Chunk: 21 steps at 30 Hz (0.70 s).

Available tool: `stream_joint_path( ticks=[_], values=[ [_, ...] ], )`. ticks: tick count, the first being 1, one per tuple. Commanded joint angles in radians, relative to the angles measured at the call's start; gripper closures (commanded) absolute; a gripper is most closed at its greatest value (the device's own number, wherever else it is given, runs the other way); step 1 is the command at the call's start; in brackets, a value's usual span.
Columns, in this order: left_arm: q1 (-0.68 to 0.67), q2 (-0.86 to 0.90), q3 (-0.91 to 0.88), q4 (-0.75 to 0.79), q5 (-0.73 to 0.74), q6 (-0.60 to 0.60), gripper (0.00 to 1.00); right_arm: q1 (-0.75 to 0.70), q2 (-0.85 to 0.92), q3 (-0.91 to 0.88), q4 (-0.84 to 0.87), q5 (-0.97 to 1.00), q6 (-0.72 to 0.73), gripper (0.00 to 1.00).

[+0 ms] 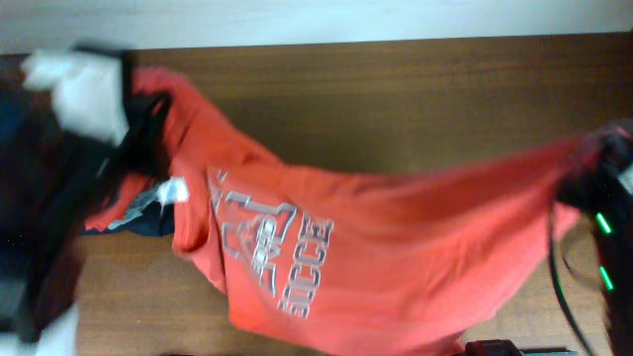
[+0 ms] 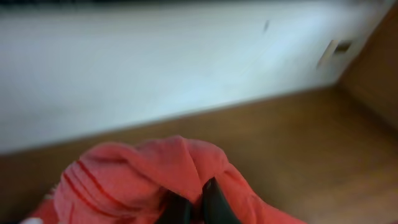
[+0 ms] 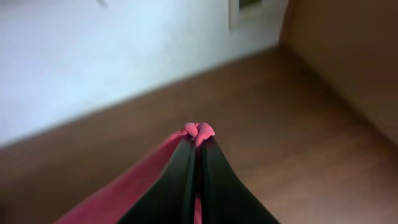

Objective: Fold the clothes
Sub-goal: 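Stretch the shirt between both grippers and lay it flat on the table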

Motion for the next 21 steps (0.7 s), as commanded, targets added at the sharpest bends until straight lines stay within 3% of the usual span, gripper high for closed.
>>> stream_joint_path(
  ticks=[1, 9, 10, 11, 12, 14, 17, 18, 21],
  values=[
    [-0.010, 0.214, -0.018, 0.043, 0.063, -0.010, 0.98, 0.004, 0.181, -0.037, 0.038, 0.072, 0.000, 0.96],
    [-0.054, 0.564, -0.018, 0.248, 0.038, 0.013, 0.93, -0.057, 0.600, -0.037, 0.288, 0.040, -0.038, 0.96],
    [-0.055, 0.597, -0.018, 0.272, 0.023, 0.012, 0.91, -0.071, 0.640, -0.037, 0.328, 0.005, -0.065, 0.94],
    [-0.055, 0.617, -0.017, 0.286, 0.010, 0.013, 0.88, -0.086, 0.673, -0.036, 0.360, -0.032, -0.089, 0.87],
    [-0.053, 0.634, -0.017, 0.296, -0.014, 0.013, 0.85, -0.105, 0.698, -0.036, 0.382, -0.075, -0.114, 0.76],
    [-0.049, 0.639, -0.016, 0.298, -0.064, 0.029, 0.64, -0.138, 0.710, -0.035, 0.383, -0.129, -0.116, 0.61],
    [-0.042, 0.614, 0.016, 0.267, -0.132, 0.066, 0.35, -0.200, 0.686, -0.029, 0.359, -0.240, -0.112, 0.47],
    [-0.041, 0.602, 0.030, 0.252, -0.146, 0.066, 0.29, -0.222, 0.671, -0.024, 0.343, -0.280, -0.112, 0.43],
    [-0.042, 0.551, 0.074, 0.200, -0.159, 0.066, 0.24, -0.275, 0.615, -0.006, 0.270, -0.376, -0.112, 0.36]
  ],
)
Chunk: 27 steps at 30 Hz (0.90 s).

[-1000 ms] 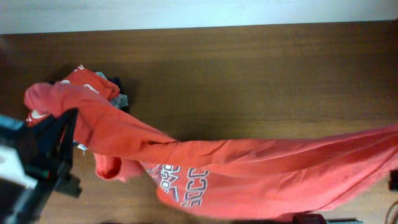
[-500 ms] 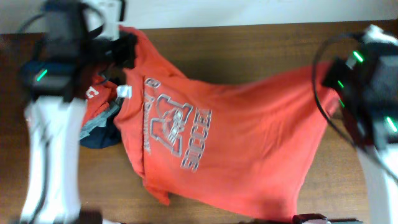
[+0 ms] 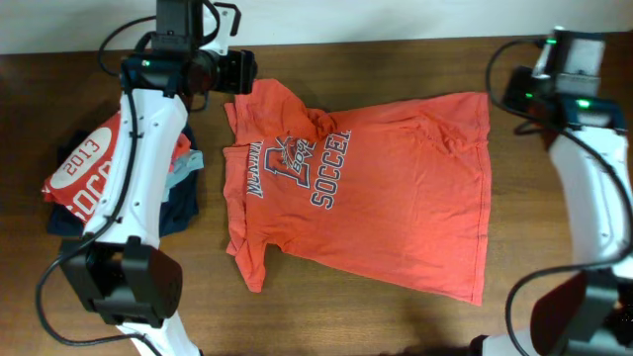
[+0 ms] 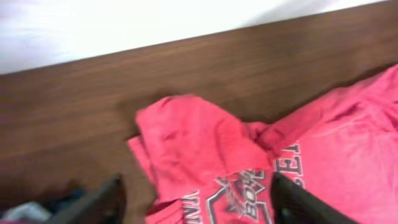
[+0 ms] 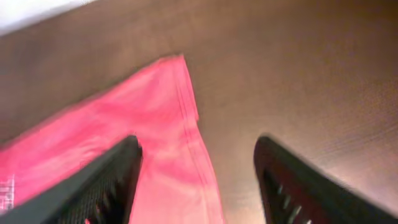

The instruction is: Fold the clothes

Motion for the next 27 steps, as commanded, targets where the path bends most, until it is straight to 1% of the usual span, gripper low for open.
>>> stream_joint_path(
  ticks=[1, 5, 11, 13, 16, 19, 21, 23, 27],
  values=[
    [0.005, -0.113, 0.071, -0.036, -0.055, 0.024, 0.23, -0.057, -0.109, 0.039, -0.064, -0.175, -0.011, 0.35],
    [-0.003, -0.179, 0.073, -0.137, -0.055, 0.024, 0.23, -0.066, -0.178, 0.041, -0.196, -0.224, -0.011, 0.32],
    [-0.002, -0.190, 0.067, -0.397, -0.055, 0.023, 0.23, -0.066, -0.185, 0.030, -0.448, -0.276, 0.030, 0.32],
    [-0.002, -0.176, 0.054, -0.459, -0.055, 0.011, 0.23, -0.066, -0.175, 0.008, -0.489, -0.276, 0.050, 0.31],
    [0.001, -0.154, 0.015, -0.512, -0.055, -0.038, 0.22, -0.066, -0.157, -0.030, -0.512, -0.290, 0.049, 0.31],
    [0.002, -0.135, -0.049, -0.544, -0.054, -0.092, 0.23, -0.066, -0.154, -0.091, -0.513, -0.343, 0.049, 0.31],
    [0.002, -0.126, -0.112, -0.546, -0.054, -0.106, 0.23, -0.066, -0.154, -0.139, -0.517, -0.376, 0.049, 0.30],
    [0.002, -0.119, -0.201, -0.523, -0.054, -0.132, 0.23, -0.066, -0.154, -0.189, -0.527, -0.388, 0.049, 0.30],
    [0.002, -0.119, -0.415, -0.422, -0.048, -0.195, 0.23, -0.066, -0.154, -0.293, -0.538, -0.393, 0.048, 0.30]
  ],
)
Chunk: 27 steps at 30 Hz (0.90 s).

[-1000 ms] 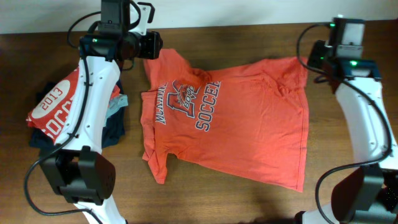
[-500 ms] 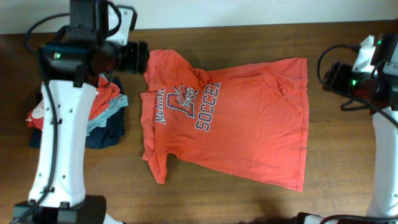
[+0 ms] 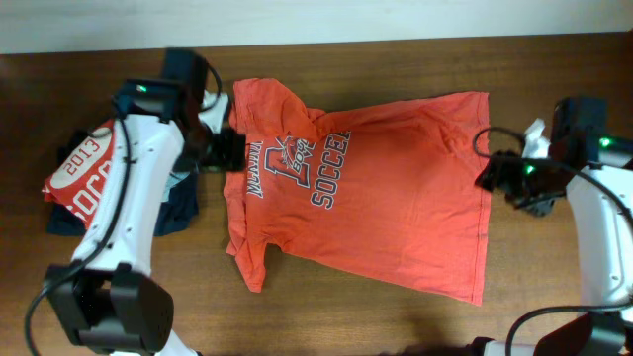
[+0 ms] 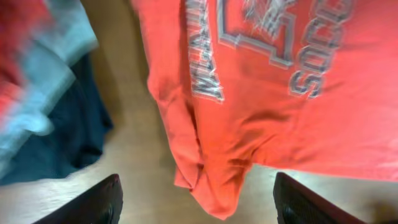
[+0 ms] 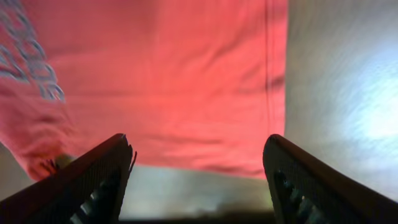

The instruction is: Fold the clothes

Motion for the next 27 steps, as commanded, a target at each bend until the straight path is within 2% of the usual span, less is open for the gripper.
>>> stream_joint_path(
  ticks=[1, 6, 11, 15, 19, 23, 26, 27],
  values=[
    [0.003, 0.014, -0.166, 0.062, 0.010, -0.082, 0.23, 0.005, 0.003, -0.084, -0.005, -0.034, 0.007, 0.30],
    [0.007, 0.014, -0.372, 0.169, 0.074, -0.097, 0.23, 0.005, 0.003, -0.201, 0.015, -0.032, 0.013, 0.30],
    [0.007, 0.014, -0.492, 0.228, 0.106, -0.097, 0.24, 0.004, 0.003, -0.310, 0.053, -0.021, 0.064, 0.32],
    [0.007, 0.014, -0.530, 0.248, 0.106, -0.097, 0.24, 0.005, 0.003, -0.398, 0.066, -0.022, 0.142, 0.43],
    [0.007, 0.014, -0.534, 0.259, 0.106, -0.097, 0.25, 0.005, 0.003, -0.538, 0.107, -0.070, 0.151, 0.44],
    [0.007, 0.014, -0.534, 0.281, 0.106, -0.097, 0.25, 0.005, 0.003, -0.665, 0.231, -0.142, 0.161, 0.44],
    [0.007, 0.014, -0.534, 0.289, 0.106, -0.097, 0.24, 0.005, 0.003, -0.722, 0.296, -0.152, 0.218, 0.47],
    [0.007, 0.014, -0.534, 0.289, 0.106, -0.097, 0.25, 0.005, 0.003, -0.735, 0.318, -0.151, 0.219, 0.51]
  ],
)
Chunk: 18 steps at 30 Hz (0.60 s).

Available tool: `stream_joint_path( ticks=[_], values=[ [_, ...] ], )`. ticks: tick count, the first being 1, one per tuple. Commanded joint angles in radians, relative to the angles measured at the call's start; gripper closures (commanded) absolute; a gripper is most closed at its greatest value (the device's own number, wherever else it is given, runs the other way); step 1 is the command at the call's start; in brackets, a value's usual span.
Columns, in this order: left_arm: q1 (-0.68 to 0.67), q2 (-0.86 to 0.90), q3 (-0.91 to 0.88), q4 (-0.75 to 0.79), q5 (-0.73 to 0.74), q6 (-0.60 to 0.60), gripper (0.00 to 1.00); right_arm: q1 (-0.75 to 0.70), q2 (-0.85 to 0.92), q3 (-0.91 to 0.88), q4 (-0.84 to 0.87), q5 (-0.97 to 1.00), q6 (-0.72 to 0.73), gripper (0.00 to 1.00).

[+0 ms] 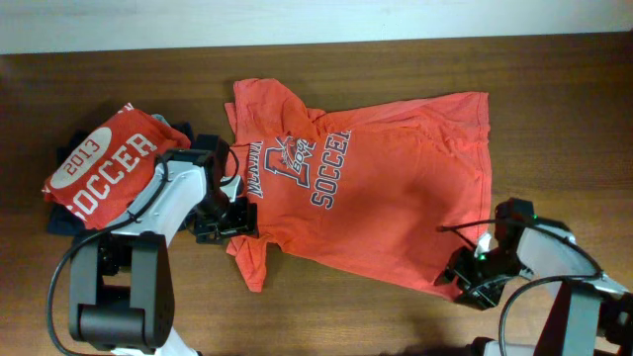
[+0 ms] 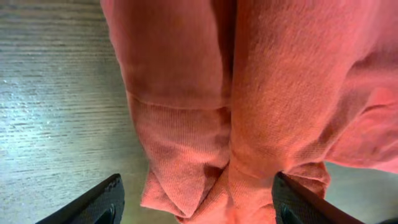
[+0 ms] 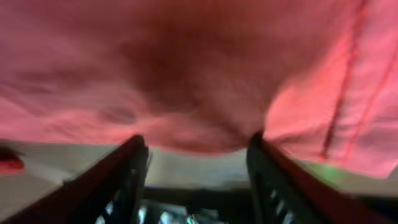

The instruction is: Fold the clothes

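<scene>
An orange T-shirt with grey "SOCCER" print lies spread flat on the table, collar to the left and hem to the right. My left gripper is low over the near sleeve, open. In the left wrist view the sleeve's cuff lies between the two spread fingers, and the left gripper holds nothing. My right gripper is at the near corner of the hem, also open. In the blurred right wrist view orange cloth fills the frame above the right gripper.
A pile of folded clothes sits at the left, a red "2013 SOCCER" shirt on top of a navy one. The wooden table runs to a white wall at the back. The near edge lies close below both grippers.
My left gripper has moved from the shirt's left edge by the print to the near sleeve. My right gripper has gone from beside the middle of the hem to its near corner. Both stay open.
Both grippers were shut on the shirt, holding it stretched in the air. Then it lay flat with both grippers open at its far corners. They then stood beside its left and right edges, and now sit at the near sleeve and near hem corner.
</scene>
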Motion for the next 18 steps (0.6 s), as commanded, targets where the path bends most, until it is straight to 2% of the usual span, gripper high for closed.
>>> stream_joint_path(
  ticks=[1, 2, 4, 5, 7, 9, 13, 18],
  values=[
    [0.006, 0.000, -0.005, 0.004, 0.015, -0.010, 0.24, 0.005, 0.009, -0.061, 0.075, -0.038, 0.045, 0.55],
    [0.006, 0.000, -0.005, 0.004, 0.015, -0.009, 0.24, 0.005, 0.009, -0.066, 0.091, -0.038, 0.059, 0.59],
    [0.006, 0.000, -0.005, 0.004, 0.015, -0.009, 0.24, 0.005, 0.008, -0.064, 0.125, -0.038, 0.079, 0.77],
    [0.006, 0.000, -0.005, 0.004, 0.015, -0.009, 0.25, 0.005, 0.008, -0.061, 0.134, -0.035, 0.079, 0.82],
    [0.006, 0.000, -0.005, 0.004, 0.015, -0.009, 0.24, 0.005, 0.008, -0.051, 0.132, -0.026, 0.086, 0.86],
    [0.006, 0.000, -0.005, 0.003, 0.015, -0.009, 0.24, 0.005, 0.008, -0.041, 0.121, 0.001, 0.086, 0.96],
    [0.006, 0.000, -0.005, 0.000, 0.015, -0.008, 0.24, 0.005, 0.005, 0.016, 0.050, 0.118, 0.085, 0.96],
    [0.006, 0.000, -0.004, -0.011, 0.015, -0.005, 0.25, -0.013, -0.011, 0.185, -0.088, 0.370, 0.087, 0.96]
  ],
)
